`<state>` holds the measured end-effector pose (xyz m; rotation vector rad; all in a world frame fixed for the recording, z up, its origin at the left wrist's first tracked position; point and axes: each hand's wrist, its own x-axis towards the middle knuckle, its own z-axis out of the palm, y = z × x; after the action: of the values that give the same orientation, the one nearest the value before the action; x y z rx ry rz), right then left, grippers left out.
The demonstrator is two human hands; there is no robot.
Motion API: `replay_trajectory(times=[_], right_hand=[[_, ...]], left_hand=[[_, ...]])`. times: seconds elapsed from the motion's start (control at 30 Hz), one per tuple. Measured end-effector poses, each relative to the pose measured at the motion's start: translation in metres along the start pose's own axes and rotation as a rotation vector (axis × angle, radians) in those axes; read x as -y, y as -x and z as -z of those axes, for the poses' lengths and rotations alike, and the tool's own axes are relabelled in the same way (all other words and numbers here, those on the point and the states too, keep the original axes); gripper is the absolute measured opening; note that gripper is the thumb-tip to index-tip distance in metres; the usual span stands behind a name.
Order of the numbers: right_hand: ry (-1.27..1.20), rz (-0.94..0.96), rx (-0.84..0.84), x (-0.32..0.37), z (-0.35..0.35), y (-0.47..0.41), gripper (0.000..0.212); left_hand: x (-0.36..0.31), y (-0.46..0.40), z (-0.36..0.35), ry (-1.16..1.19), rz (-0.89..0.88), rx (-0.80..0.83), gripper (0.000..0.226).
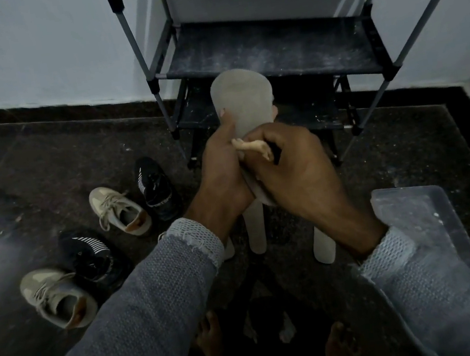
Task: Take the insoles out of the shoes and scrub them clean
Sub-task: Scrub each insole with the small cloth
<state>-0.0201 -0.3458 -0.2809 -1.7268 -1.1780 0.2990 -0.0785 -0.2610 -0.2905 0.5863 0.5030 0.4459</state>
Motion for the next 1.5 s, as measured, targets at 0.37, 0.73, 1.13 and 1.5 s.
replay_trajectory(times=[0.37, 0.73, 1.13, 1.5], right_hand=[[0.036, 0.039, 0.014, -0.006, -0.002, -0.007, 0.007], [0.048, 0.049, 0.014, -0.008, 0.002, -0.009, 0.009], [-0.009, -0.093, -0.140, -0.028, 0.021, -0.024, 0.011], [-0.261, -0.287, -0.058, -0.027, 0.031, -0.023, 0.006]], left_hand=[[0.000, -0.002, 0.001, 0.051, -0.007, -0.051, 0.059], [0.001, -0.001, -0.002, 0.032, -0.009, -0.042, 0.060], [0.000, 0.007, -0.007, -0.002, -0.009, 0.065, 0.059], [0.001, 0.007, -0.009, -0.086, -0.005, 0.055, 0.052]])
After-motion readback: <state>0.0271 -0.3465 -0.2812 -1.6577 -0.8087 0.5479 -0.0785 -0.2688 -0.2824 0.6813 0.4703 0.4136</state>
